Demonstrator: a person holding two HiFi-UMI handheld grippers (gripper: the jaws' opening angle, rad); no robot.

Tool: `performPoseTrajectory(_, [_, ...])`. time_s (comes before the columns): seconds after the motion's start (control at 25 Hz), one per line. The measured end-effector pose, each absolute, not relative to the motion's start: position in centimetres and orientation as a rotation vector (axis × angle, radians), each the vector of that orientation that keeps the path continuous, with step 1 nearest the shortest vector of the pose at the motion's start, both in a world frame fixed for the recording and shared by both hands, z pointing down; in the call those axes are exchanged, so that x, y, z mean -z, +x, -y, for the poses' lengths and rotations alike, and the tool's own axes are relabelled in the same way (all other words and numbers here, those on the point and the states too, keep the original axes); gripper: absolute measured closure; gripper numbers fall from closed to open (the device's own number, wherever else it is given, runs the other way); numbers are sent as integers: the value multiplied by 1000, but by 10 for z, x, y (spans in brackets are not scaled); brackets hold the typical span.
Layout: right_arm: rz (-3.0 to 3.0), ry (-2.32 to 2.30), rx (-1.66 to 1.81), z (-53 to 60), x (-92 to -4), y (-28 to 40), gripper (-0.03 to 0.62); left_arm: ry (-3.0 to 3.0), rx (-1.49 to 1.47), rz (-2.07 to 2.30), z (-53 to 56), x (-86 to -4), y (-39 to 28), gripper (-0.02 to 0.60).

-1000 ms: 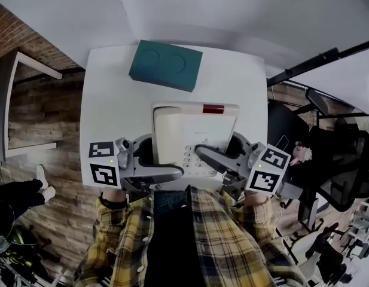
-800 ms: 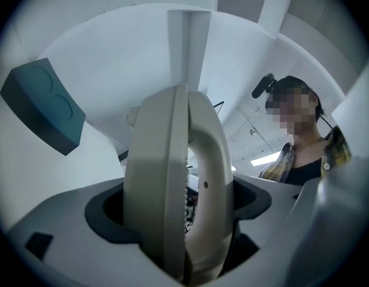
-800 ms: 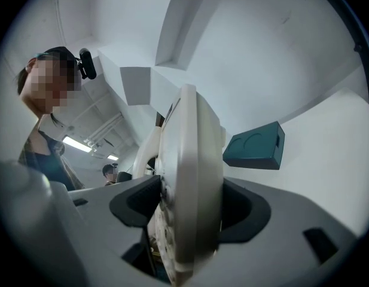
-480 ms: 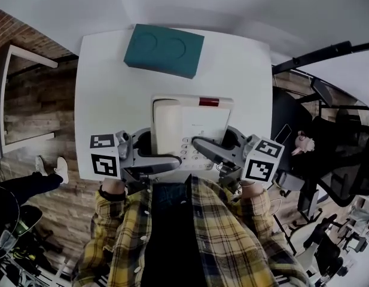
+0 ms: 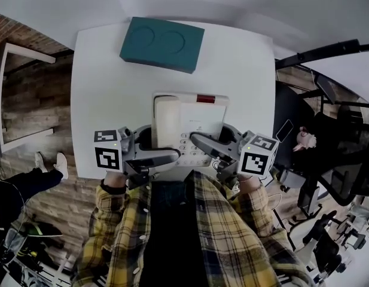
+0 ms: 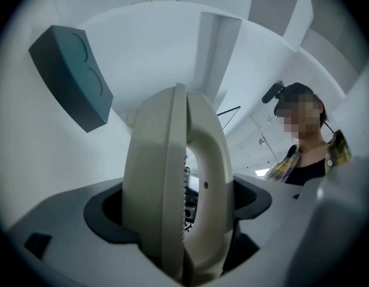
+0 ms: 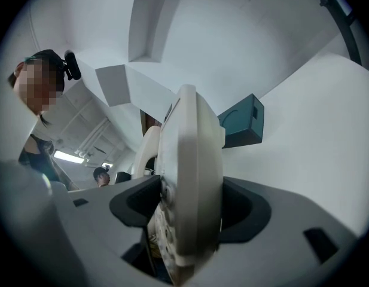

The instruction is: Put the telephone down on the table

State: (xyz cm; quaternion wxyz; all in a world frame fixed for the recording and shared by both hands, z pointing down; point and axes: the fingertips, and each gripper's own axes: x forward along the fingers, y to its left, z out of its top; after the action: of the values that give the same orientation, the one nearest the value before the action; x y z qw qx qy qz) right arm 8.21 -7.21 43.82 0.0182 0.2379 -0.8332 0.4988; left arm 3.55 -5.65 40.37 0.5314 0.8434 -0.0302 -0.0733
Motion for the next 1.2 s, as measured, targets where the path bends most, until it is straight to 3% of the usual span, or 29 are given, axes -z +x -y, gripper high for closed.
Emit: performPoseTrajectory(1.2, [2453,706,-1631,69,-521,89,313,2008,143,198,58,-484,40,144])
